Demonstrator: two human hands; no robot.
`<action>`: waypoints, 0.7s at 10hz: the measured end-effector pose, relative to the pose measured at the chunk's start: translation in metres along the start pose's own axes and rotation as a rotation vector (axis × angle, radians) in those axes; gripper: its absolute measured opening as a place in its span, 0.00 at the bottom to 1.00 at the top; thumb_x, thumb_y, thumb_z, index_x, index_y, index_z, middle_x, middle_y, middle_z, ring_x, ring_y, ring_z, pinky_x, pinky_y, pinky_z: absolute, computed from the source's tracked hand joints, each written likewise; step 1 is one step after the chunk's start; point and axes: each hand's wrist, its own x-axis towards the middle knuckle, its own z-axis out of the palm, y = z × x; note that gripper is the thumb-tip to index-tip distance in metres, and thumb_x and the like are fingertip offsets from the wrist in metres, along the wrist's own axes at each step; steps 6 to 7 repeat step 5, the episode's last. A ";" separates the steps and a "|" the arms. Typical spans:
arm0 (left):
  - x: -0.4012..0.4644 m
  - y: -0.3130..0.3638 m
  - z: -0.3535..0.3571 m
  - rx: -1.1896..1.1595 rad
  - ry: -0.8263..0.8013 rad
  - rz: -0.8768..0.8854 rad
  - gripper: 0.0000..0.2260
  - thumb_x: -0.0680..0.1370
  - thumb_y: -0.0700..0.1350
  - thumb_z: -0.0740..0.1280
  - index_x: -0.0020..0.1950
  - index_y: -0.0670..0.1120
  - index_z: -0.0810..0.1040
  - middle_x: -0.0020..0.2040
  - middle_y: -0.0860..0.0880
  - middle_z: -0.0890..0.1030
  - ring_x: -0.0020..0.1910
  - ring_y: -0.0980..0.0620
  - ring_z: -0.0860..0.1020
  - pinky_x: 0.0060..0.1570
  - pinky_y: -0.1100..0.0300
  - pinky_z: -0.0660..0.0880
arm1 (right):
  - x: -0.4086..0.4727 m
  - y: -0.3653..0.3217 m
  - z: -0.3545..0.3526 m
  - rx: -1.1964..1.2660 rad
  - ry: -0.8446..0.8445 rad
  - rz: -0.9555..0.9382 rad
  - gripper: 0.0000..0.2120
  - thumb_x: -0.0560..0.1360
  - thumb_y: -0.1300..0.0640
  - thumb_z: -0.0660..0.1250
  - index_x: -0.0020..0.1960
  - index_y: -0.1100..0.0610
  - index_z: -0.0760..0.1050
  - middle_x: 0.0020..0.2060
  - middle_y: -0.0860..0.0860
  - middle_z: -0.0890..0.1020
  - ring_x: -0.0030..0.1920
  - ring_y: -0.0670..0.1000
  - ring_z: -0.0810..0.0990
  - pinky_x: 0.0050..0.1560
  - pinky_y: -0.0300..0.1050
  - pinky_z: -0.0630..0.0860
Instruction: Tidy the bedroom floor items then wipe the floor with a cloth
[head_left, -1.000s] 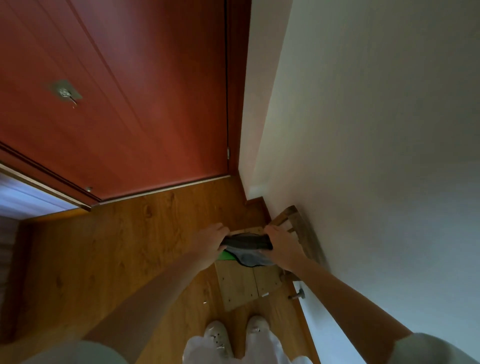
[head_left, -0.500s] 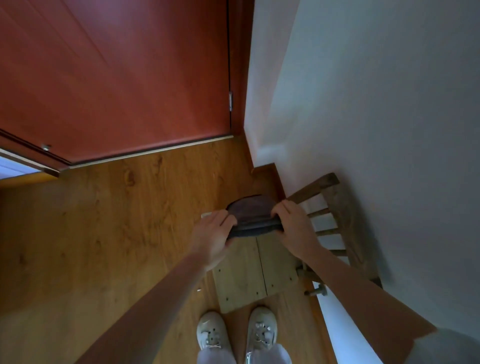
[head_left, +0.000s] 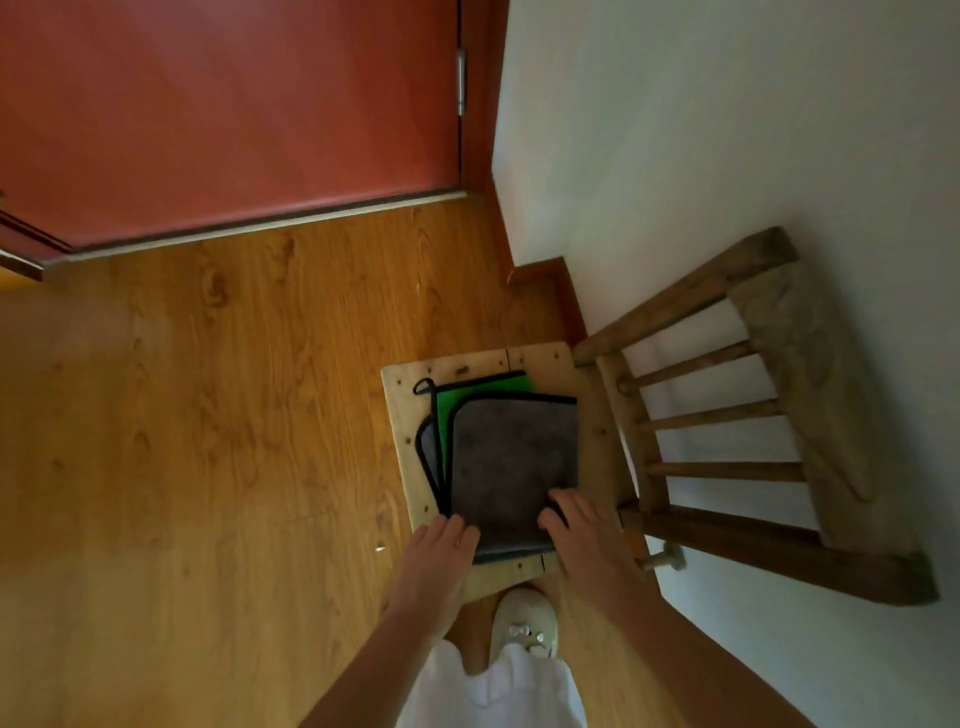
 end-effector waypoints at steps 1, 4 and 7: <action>-0.010 0.000 0.008 0.033 -0.045 -0.051 0.28 0.44 0.40 0.82 0.43 0.48 0.83 0.39 0.51 0.81 0.36 0.52 0.80 0.32 0.61 0.78 | -0.007 0.000 -0.002 -0.019 -0.190 -0.011 0.27 0.72 0.61 0.69 0.69 0.53 0.66 0.75 0.56 0.57 0.74 0.56 0.57 0.69 0.49 0.62; -0.038 0.008 -0.060 -0.042 -0.129 -0.125 0.23 0.76 0.34 0.60 0.71 0.46 0.65 0.67 0.48 0.70 0.64 0.49 0.69 0.60 0.58 0.66 | -0.018 -0.006 -0.062 0.268 -0.236 0.164 0.17 0.77 0.59 0.61 0.65 0.52 0.68 0.62 0.51 0.72 0.59 0.50 0.73 0.58 0.40 0.71; -0.048 0.008 -0.106 -0.217 0.081 -0.287 0.18 0.77 0.35 0.58 0.65 0.48 0.72 0.62 0.50 0.74 0.62 0.52 0.72 0.58 0.62 0.67 | -0.026 -0.013 -0.106 0.456 -0.023 0.291 0.12 0.80 0.58 0.58 0.62 0.55 0.72 0.55 0.51 0.77 0.55 0.49 0.76 0.54 0.36 0.70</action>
